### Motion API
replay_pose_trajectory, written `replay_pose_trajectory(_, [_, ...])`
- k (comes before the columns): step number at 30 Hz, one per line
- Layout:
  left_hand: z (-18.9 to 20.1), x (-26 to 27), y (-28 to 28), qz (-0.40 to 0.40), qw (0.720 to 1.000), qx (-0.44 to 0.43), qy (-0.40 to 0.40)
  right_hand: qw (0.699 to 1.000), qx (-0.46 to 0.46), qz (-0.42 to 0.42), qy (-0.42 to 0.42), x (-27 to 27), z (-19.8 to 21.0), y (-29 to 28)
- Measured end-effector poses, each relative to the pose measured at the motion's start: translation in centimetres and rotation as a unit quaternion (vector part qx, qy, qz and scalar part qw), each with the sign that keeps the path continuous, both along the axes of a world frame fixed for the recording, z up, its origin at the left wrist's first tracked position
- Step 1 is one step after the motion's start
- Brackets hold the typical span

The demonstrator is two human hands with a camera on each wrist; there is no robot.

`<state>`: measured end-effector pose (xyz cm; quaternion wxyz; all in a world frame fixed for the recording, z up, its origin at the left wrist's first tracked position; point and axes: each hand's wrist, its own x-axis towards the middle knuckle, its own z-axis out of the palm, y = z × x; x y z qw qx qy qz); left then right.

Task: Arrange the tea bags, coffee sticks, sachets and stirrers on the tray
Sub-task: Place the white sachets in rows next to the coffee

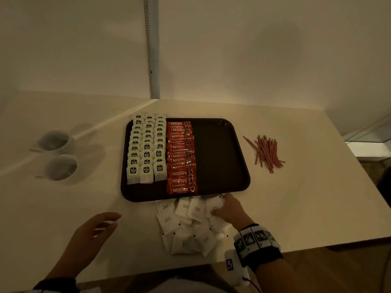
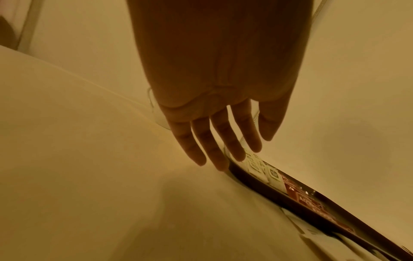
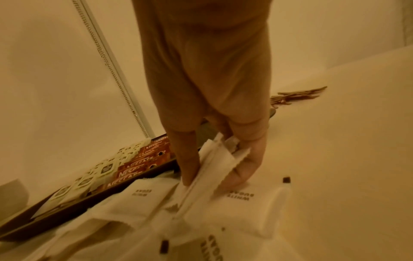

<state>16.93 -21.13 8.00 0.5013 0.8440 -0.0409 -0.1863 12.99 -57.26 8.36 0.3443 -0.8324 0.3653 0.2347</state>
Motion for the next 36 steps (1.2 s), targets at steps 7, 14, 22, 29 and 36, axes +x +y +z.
replay_pose_trajectory(7, [0.8, 1.0, 0.1, -0.004, 1.0, 0.0, -0.019, 0.99, 0.102, -0.087, -0.038, -1.3, 0.8, -3.3])
replay_pose_trajectory(14, [5.0, 4.6, -4.7, -0.055, 0.996, -0.037, -0.067, 0.961, 0.208, -0.082, -0.165, -1.7, 6.7, -6.7])
replay_pose_trajectory(22, [13.6, 8.7, -17.3, -0.14, 0.892, -0.3, 0.307, 0.879, 0.298, 0.082, -0.362, 6.0, 16.9, -0.3])
replay_pose_trajectory(29, [17.9, 9.4, -20.3, -0.039, 0.785, -0.521, 0.333, 0.879, 0.184, 0.171, -0.405, 9.6, 18.8, 2.9])
replay_pose_trajectory(36, [17.6, 10.0, -19.8, 0.002, 0.79, -0.529, 0.309, 0.853, 0.008, 0.208, -0.478, 10.9, 17.8, 2.5])
